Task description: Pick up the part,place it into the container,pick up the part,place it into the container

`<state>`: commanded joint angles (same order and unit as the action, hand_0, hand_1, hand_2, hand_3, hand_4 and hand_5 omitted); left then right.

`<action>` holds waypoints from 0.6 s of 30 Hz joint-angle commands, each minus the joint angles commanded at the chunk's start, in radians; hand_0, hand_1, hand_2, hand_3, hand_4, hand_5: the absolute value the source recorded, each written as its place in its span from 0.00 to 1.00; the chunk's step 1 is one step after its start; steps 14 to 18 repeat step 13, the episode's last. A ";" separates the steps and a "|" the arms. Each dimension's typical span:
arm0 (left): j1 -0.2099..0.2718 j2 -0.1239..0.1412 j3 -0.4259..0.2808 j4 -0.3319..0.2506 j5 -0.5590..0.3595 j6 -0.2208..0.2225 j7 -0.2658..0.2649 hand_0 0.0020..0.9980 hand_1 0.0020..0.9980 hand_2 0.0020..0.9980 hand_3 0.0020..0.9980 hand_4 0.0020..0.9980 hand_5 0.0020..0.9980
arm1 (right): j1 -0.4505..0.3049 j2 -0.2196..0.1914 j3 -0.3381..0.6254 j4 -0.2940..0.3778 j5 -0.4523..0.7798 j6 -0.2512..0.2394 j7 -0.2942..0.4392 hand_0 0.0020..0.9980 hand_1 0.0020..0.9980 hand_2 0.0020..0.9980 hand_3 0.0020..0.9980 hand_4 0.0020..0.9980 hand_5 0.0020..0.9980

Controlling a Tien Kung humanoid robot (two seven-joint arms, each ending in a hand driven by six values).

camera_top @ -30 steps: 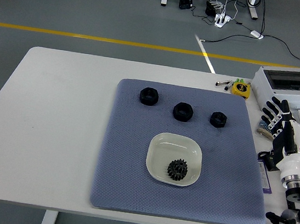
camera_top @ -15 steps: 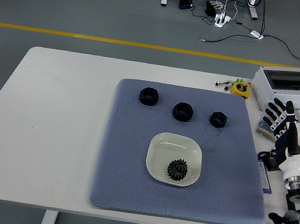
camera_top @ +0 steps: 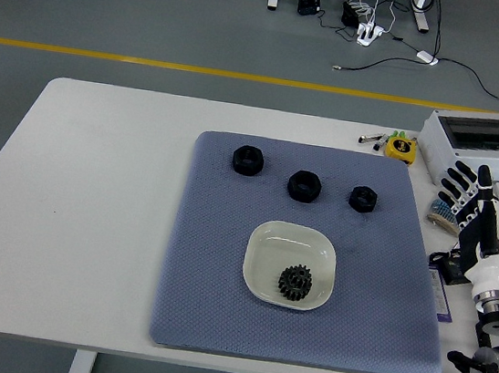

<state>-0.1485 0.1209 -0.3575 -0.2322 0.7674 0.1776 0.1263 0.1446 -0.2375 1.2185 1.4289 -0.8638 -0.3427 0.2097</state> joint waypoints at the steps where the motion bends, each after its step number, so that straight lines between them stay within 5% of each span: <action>1: 0.000 0.000 0.001 0.000 -0.001 0.000 0.000 0.70 0.65 0.67 0.58 0.67 0.63 | 0.000 0.000 0.000 0.000 0.000 -0.001 0.000 0.83 0.80 0.80 0.80 1.00 0.97; 18: -0.005 -0.003 0.000 0.002 0.004 0.000 -0.002 0.70 0.65 0.66 0.58 0.67 0.63 | -0.005 0.005 0.015 0.002 0.004 -0.003 0.010 0.83 0.80 0.80 0.81 1.00 0.97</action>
